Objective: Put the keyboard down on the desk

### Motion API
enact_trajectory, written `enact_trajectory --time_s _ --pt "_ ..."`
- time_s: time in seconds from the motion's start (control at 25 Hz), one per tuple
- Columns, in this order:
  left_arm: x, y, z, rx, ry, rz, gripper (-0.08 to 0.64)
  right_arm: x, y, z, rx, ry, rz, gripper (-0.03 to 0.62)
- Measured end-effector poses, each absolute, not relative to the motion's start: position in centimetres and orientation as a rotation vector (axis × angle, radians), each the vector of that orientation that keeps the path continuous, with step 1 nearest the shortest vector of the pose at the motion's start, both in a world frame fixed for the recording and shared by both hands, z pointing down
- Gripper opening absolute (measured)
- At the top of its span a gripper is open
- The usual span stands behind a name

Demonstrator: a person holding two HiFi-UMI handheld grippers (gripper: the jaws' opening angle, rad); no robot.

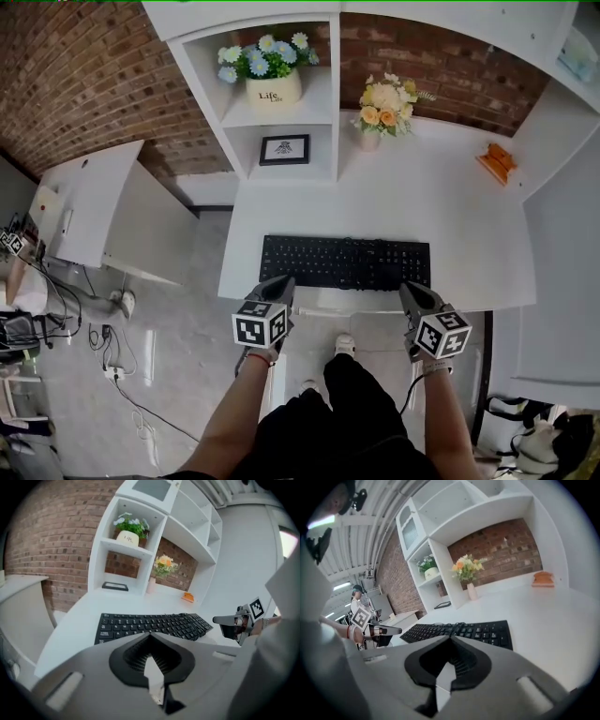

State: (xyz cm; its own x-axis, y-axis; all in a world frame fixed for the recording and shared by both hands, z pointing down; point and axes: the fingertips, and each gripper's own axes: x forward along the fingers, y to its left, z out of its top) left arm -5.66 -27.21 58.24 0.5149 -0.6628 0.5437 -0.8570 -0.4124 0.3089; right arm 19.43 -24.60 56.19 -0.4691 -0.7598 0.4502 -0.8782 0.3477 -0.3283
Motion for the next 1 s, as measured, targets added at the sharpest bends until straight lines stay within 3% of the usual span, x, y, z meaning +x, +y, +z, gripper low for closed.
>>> enact_trajectory --time_s 1.0 --pt "-10.0 -26.5 42.3 2.577 -1.462 -0.003 0.002 20.2 -22.6 38.1 1.711 -2.602 0.058 -0.002"
